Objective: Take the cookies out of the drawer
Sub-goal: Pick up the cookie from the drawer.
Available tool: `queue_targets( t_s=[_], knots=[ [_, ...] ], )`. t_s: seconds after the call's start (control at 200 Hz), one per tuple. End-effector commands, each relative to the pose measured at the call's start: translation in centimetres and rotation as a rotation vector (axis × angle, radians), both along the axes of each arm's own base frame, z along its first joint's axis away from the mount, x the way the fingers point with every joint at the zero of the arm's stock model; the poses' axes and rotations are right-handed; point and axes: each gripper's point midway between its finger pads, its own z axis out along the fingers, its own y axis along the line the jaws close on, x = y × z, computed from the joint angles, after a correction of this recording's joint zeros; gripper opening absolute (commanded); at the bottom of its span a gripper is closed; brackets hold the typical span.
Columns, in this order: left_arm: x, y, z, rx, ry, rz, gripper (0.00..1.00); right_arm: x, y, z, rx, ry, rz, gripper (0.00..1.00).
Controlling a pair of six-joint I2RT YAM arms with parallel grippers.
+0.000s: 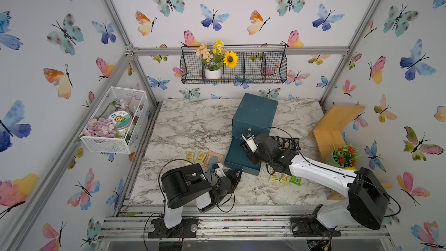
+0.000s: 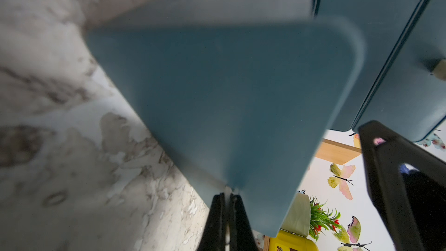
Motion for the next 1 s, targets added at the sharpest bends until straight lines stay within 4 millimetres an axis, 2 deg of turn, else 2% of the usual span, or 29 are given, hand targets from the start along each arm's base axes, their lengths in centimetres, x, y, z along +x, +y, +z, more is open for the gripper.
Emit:
queue_targets(
  t_s=[0.0,0.265,0.436,0.626,0.996],
  knots=[
    [0.6,0.4,0.5,0.017,-0.025,0.028,0.0,0.4,0.1,-1.5,-0.033,0.056,-0.057,0.47],
    [0.6,0.4,0.4,0.018,-0.023,0.027,0.0,2.1,0.3,-5.8,-0.112,0.089,-0.144,0.5],
    [0.5,0.4,0.2,0.018,-0.019,0.026,0.0,4.1,0.6,-6.4,-0.153,0.025,-0.178,0.5],
    [0.5,0.4,0.2,0.018,-0.017,0.027,0.0,5.4,1.0,-7.7,-0.194,0.001,-0.193,0.5],
    [0.4,0.4,0.1,0.019,-0.014,0.022,0.0,5.7,1.2,-10.4,-0.224,0.027,-0.204,0.5]
  ],
)
